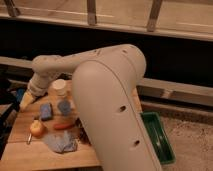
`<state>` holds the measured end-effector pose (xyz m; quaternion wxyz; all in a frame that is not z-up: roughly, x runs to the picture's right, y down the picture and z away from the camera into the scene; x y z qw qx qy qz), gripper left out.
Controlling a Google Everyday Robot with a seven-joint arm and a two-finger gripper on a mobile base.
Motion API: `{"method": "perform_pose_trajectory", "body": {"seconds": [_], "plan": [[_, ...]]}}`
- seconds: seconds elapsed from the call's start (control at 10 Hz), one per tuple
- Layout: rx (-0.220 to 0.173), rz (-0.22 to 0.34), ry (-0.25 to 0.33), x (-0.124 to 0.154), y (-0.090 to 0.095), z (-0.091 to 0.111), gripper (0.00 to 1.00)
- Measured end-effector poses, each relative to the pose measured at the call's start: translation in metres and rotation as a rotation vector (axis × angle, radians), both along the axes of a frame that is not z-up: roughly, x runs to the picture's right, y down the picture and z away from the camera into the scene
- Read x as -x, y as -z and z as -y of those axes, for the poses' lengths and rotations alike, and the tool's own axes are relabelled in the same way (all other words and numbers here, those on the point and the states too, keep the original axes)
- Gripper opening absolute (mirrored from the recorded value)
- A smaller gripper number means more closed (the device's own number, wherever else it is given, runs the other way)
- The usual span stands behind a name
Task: Place sponge in plastic cup
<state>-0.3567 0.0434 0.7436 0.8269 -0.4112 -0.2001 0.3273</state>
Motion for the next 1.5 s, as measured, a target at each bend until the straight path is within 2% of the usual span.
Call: {"method": "perform_pose_trajectory", "body": {"seconds": [0.3,0.5,0.7,0.9,1.1,1.5], "plan": [[0.062,0.030,-0.105,-0.020,-0.037,-0.020,0.74],[0.096,0.045,-0.152,-0.027,-0.053,-0.027,0.74],[0.117,0.052,-0.175,-0.028,-0.061,-0.031,0.74],[0.116,0.058,-0.180,-0.024,-0.064,-0.029,0.74],[0.106,0.061,-0.155,-0.013,-0.062,-0.025,0.74],[0.116,0.059,-0.153,-0.010,-0.067,-0.026,0.74]]}}
